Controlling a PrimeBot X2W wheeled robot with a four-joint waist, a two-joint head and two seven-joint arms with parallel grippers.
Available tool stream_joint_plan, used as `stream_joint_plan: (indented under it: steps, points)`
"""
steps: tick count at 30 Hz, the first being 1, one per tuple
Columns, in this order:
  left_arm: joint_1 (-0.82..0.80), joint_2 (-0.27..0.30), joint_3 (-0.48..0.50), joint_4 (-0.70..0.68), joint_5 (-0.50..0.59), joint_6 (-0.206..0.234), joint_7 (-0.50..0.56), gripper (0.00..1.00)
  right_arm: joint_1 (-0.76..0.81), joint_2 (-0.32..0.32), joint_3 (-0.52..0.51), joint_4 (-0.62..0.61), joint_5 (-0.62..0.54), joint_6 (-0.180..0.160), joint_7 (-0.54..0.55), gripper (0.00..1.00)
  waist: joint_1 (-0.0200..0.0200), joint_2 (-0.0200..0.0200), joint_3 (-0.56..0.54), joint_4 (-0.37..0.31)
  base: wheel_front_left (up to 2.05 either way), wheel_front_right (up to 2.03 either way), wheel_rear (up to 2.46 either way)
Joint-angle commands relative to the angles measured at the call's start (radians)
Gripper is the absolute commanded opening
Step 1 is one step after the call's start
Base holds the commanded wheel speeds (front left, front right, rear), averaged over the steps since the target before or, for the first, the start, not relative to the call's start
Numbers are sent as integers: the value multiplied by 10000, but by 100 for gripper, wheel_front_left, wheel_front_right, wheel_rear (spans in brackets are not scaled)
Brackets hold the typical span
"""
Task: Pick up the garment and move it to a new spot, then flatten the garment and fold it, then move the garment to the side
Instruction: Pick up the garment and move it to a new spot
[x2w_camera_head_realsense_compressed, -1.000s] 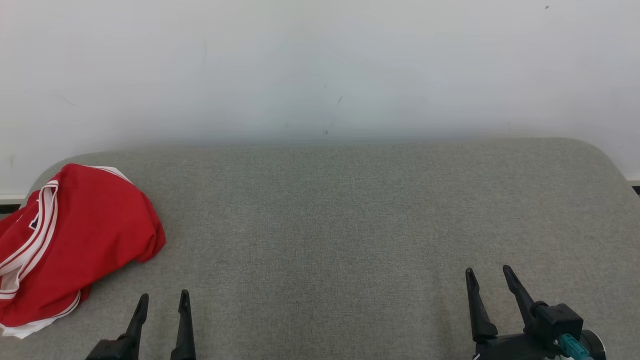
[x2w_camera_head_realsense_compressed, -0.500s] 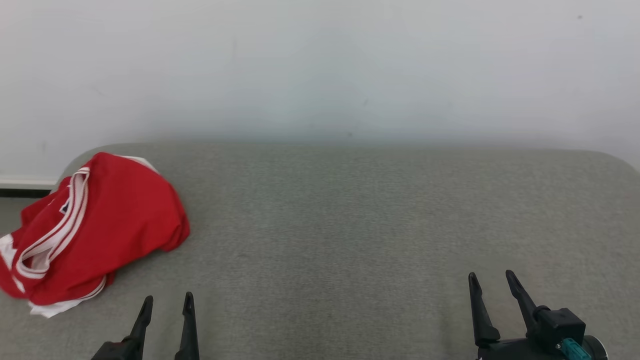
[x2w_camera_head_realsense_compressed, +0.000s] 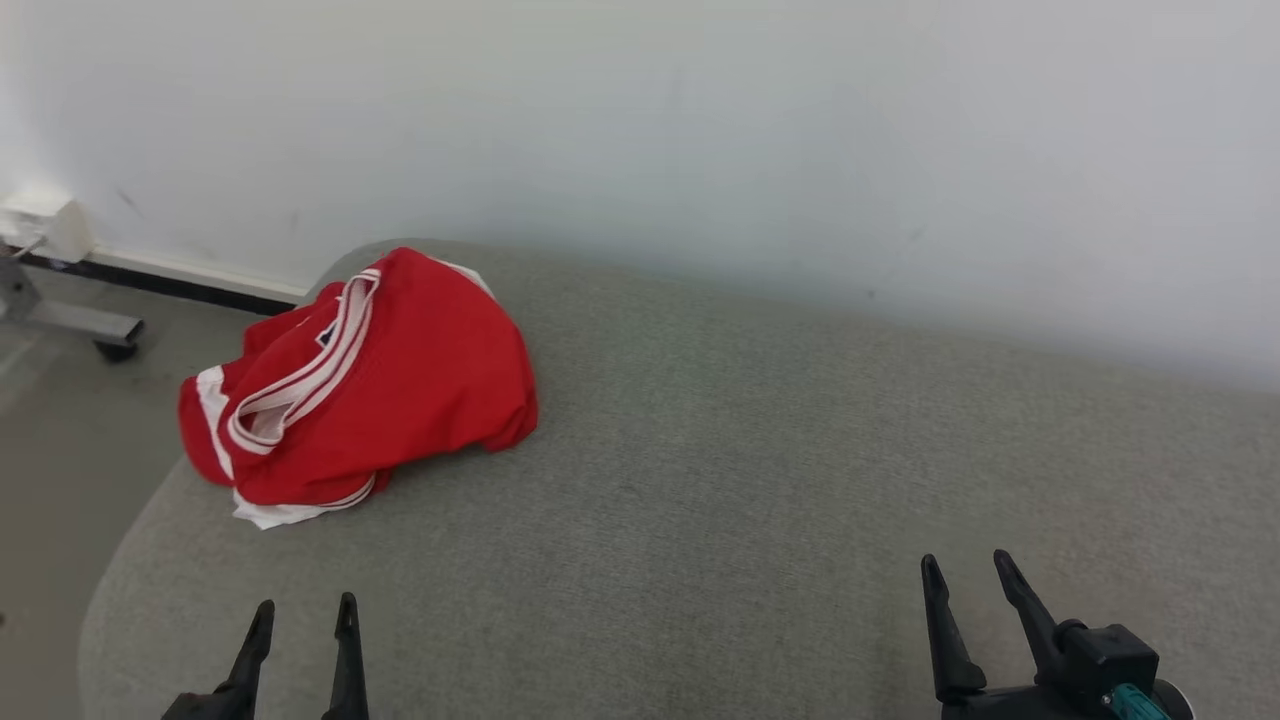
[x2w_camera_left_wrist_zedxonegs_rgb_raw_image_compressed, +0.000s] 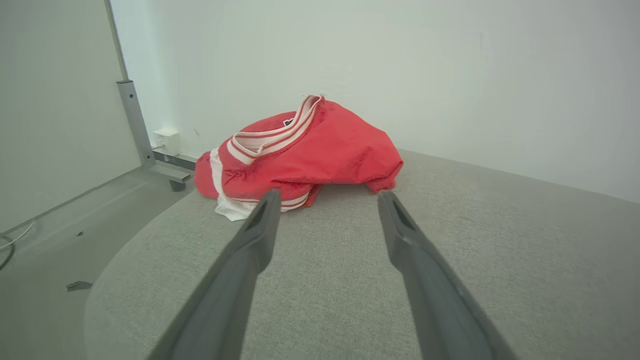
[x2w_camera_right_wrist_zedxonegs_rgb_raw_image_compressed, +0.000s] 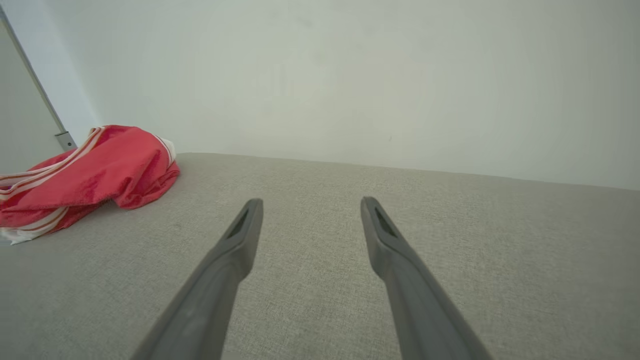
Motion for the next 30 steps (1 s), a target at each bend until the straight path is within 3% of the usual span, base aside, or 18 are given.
stream_joint_plan:
  steps: [1,9,26,30]
  points:
    - [120,55,70,-49,37,-6,-14,100,-23,-13,58,42,129,-21,-69,100,0,0,-41,1098,0,0,0]
    - [169,66,462,-257,-86,79,-14,100,-371,-16,319,167,142,-21,-109,100,0,0,233,1691,0,0,0]
    - [53,-62,873,-551,-210,170,-14,100,-747,-14,464,522,143,-21,-136,100,0,0,521,1884,0,0,0]
    - [-788,79,839,106,-563,-84,166,100,-619,-14,309,399,75,-21,-138,100,0,0,592,1914,0,0,0]
